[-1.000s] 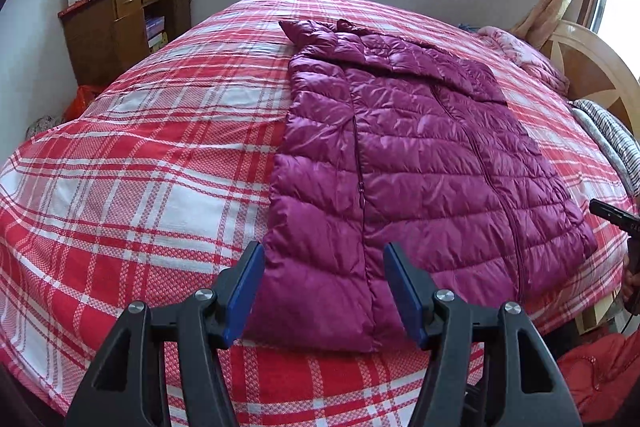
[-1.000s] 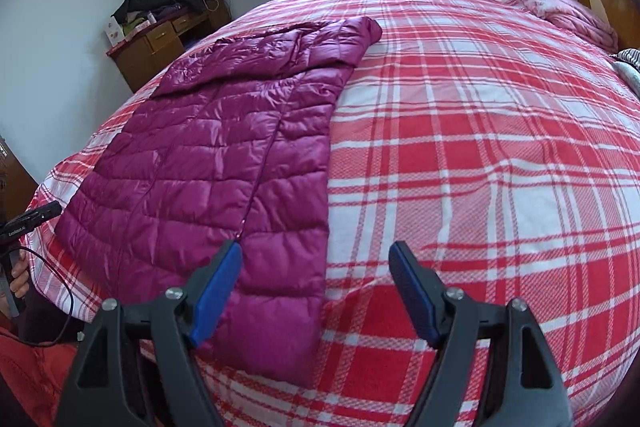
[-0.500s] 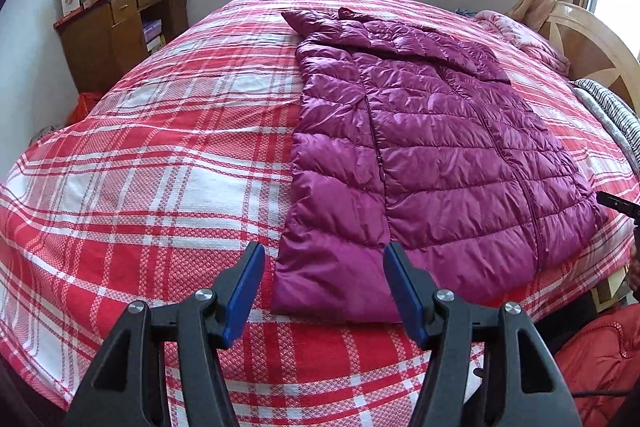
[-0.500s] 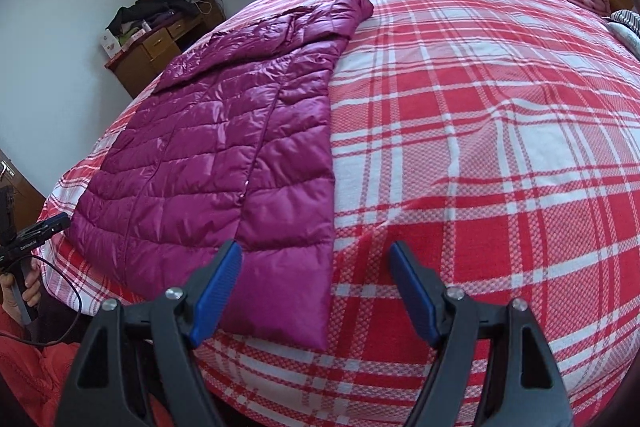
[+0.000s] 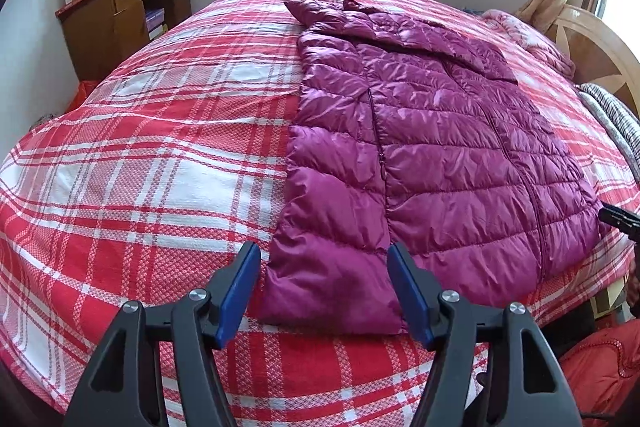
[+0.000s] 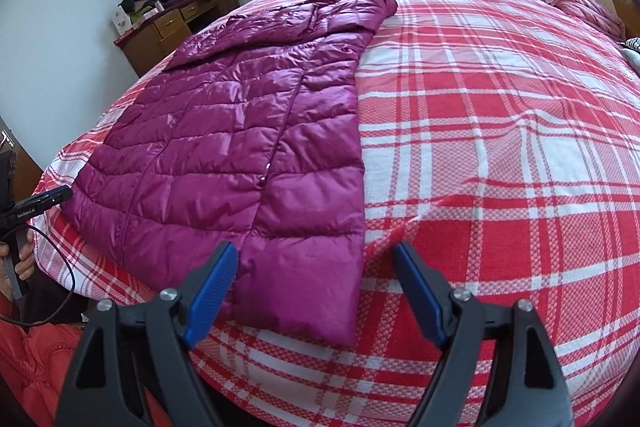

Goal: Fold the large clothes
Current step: 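Move both tools to the jacket hem and close on it, then lift the hem with both tools and carry it toward the collar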

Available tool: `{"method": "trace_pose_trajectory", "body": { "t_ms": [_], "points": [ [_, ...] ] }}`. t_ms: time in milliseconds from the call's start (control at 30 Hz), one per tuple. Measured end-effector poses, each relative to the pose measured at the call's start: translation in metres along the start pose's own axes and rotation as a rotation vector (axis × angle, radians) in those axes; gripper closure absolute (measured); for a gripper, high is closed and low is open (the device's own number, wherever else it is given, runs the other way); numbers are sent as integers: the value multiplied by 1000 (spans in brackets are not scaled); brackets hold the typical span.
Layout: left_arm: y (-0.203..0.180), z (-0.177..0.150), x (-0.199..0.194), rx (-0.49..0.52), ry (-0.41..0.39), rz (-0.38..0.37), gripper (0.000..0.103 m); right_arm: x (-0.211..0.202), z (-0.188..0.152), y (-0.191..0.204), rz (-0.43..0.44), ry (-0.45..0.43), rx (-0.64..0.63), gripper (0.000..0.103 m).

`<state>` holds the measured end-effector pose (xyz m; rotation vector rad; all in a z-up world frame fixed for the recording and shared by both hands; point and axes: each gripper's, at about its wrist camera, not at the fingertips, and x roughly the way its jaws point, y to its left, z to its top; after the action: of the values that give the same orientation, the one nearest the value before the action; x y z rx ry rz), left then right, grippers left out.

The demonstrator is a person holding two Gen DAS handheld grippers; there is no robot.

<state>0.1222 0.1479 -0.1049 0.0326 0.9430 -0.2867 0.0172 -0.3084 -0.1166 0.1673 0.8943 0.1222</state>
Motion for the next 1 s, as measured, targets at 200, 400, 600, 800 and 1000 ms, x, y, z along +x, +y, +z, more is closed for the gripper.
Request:
{"method": "trace_pose_trajectory", "body": {
  "t_ms": [200,400,600,800,1000],
  "points": [
    [0,-1,8,-27,73,-37,46,5,-5,15,-40,32,-121,27],
    [19,-1,5,-129,70,-114,58,8,-6,15,-35,25,-124,28],
    [15,-7,19,-128,128,-132,90,10,-9,29,-77,29,-205,51],
    [3,-4,3,-73,79,-133,95,6,-7,29,13,36,-148,86],
    [-2,4,-35,-74,-29,-234,96,-29,7,23,154,-43,-52,89]
  ]
}}
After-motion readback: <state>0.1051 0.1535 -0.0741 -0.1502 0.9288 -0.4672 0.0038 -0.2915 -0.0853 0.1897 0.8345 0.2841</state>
